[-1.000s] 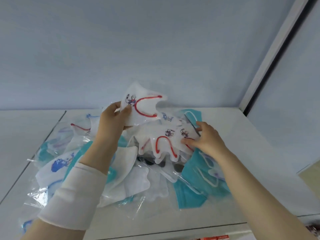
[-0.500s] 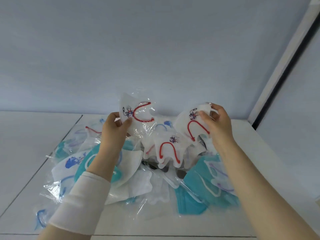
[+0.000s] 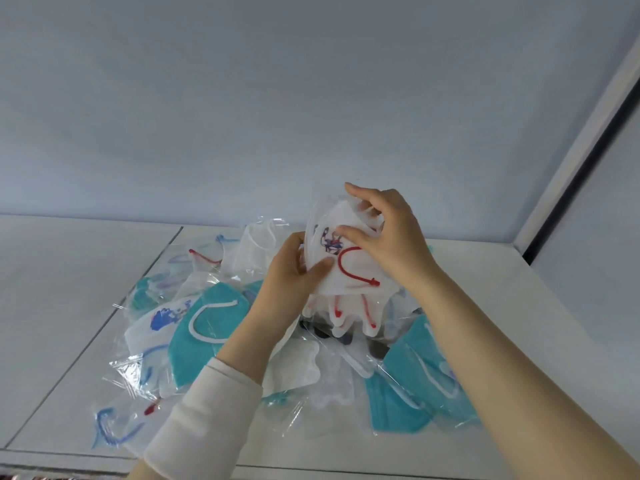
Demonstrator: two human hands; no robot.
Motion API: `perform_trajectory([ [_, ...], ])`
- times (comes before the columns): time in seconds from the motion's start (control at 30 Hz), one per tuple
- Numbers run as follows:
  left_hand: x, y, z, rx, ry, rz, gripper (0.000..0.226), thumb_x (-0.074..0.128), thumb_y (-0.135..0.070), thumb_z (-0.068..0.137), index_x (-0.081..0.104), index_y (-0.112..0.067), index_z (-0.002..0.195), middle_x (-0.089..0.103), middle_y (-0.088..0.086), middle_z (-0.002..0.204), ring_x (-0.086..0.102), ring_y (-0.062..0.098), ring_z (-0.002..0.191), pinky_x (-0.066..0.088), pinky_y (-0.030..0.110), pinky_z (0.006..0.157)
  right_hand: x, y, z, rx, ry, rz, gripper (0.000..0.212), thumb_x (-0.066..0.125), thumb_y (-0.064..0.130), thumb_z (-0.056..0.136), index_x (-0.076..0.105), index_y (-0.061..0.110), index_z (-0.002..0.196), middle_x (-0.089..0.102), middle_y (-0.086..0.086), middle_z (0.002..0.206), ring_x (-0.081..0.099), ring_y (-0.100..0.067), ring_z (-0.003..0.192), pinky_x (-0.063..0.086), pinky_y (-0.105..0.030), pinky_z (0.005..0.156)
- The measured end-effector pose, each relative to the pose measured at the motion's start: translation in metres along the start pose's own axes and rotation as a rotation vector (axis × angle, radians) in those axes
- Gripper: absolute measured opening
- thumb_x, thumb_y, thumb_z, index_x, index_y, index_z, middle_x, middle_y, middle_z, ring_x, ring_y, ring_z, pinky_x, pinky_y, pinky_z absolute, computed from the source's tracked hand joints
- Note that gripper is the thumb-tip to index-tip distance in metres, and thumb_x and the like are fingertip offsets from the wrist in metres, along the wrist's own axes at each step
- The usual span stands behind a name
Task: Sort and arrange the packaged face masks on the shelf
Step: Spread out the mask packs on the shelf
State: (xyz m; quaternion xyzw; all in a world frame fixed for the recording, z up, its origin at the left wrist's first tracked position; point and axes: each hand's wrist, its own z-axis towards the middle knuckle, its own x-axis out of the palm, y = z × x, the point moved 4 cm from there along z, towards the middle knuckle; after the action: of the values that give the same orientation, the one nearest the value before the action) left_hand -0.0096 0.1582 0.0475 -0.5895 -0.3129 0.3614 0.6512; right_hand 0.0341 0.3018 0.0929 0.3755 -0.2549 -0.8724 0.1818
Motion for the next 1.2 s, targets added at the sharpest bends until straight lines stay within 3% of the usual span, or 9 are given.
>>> perform_trajectory([
  [0.1,-0.026,0.007,0.007,-0.007,-0.178,0.005,0.018,0.056,-0.005,0.091,0.053,-0.015,0.105,0.067,0.008,0.097,0.065,0.025,0.086,0.055,0.036,0.077,-0.007,-0.017,-0.003,0.119,0.021,-0.045,0.065,0.067,0.037,0.081,0.040,0.022,0.139,0.048,-0.002,0.121,0.039,-0.022,0.117,0.034,-0.033,0.099],
  [0.17,-0.048,0.012,0.011,-0.026,-0.316,-0.044,0.016,0.055,-0.003,0.091,0.052,-0.018,0.095,0.064,0.005,0.088,0.062,0.026,0.083,0.053,0.039,0.078,-0.007,-0.039,-0.013,0.248,0.184,-0.238,0.074,0.068,0.046,0.077,0.040,0.019,0.140,0.048,-0.005,0.129,0.034,-0.022,0.122,0.026,-0.033,0.102],
  [0.27,-0.069,0.014,0.015,-0.050,-0.421,-0.048,0.013,0.054,-0.007,0.092,0.051,-0.013,0.103,0.065,0.009,0.095,0.063,0.031,0.093,0.051,0.048,0.090,0.007,-0.065,-0.036,0.352,0.437,-0.443,0.082,0.069,0.062,0.066,0.048,0.022,0.134,0.048,-0.004,0.129,0.032,-0.025,0.125,0.024,-0.035,0.103],
  [0.47,-0.071,0.012,0.015,-0.064,-0.429,-0.045,0.025,0.053,-0.011,0.094,0.049,-0.010,0.119,0.063,0.012,0.108,0.062,0.032,0.102,0.051,0.048,0.092,0.013,-0.071,-0.036,0.440,0.341,-0.218,0.041,0.076,0.041,0.071,0.061,0.019,0.102,0.054,0.005,0.105,0.038,-0.022,0.117,0.034,-0.035,0.096],
  [0.6,-0.070,0.011,0.014,-0.065,-0.443,-0.040,0.024,0.052,-0.011,0.095,0.049,-0.011,0.118,0.062,0.010,0.105,0.061,0.031,0.101,0.051,0.046,0.092,0.015,-0.076,-0.038,0.470,0.490,-0.316,0.067,0.074,0.050,0.069,0.054,0.019,0.125,0.051,0.001,0.122,0.034,-0.022,0.124,0.031,-0.036,0.102],
  [0.73,-0.066,0.012,0.013,-0.074,-0.430,-0.034,0.026,0.051,-0.012,0.095,0.048,-0.010,0.121,0.061,0.008,0.104,0.060,0.026,0.094,0.051,0.041,0.088,0.013,-0.070,-0.032,0.415,0.360,-0.225,0.047,0.076,0.043,0.070,0.061,0.022,0.110,0.054,0.002,0.118,0.036,-0.022,0.121,0.031,-0.032,0.098],
  [0.9,-0.068,0.010,0.015,-0.065,-0.435,-0.044,0.029,0.052,-0.011,0.095,0.048,-0.007,0.123,0.061,0.010,0.109,0.061,0.030,0.102,0.050,0.047,0.093,0.014,-0.075,-0.035,0.458,0.588,-0.425,0.082,0.069,0.054,0.072,0.040,0.017,0.139,0.041,-0.007,0.139,0.029,-0.026,0.132,0.022,-0.039,0.110],
  [1.1,-0.066,0.012,0.015,-0.073,-0.414,-0.017,0.030,0.052,-0.014,0.095,0.047,-0.010,0.124,0.060,0.008,0.111,0.060,0.030,0.104,0.050,0.047,0.093,0.010,-0.072,-0.031,0.394,0.269,-0.096,0.065,0.079,0.030,0.071,0.049,0.020,0.128,0.047,-0.003,0.126,0.043,-0.021,0.120,0.040,-0.035,0.102],
  [1.2,-0.067,0.014,0.015,-0.089,-0.416,-0.009,0.033,0.051,-0.014,0.095,0.046,-0.009,0.127,0.060,0.010,0.113,0.059,0.031,0.105,0.049,0.048,0.095,-0.001,-0.066,-0.029,0.319,0.164,0.017,0.061,0.079,0.021,0.072,0.051,0.019,0.126,0.048,0.000,0.121,0.046,-0.012,0.113,0.038,-0.013,0.093],
])
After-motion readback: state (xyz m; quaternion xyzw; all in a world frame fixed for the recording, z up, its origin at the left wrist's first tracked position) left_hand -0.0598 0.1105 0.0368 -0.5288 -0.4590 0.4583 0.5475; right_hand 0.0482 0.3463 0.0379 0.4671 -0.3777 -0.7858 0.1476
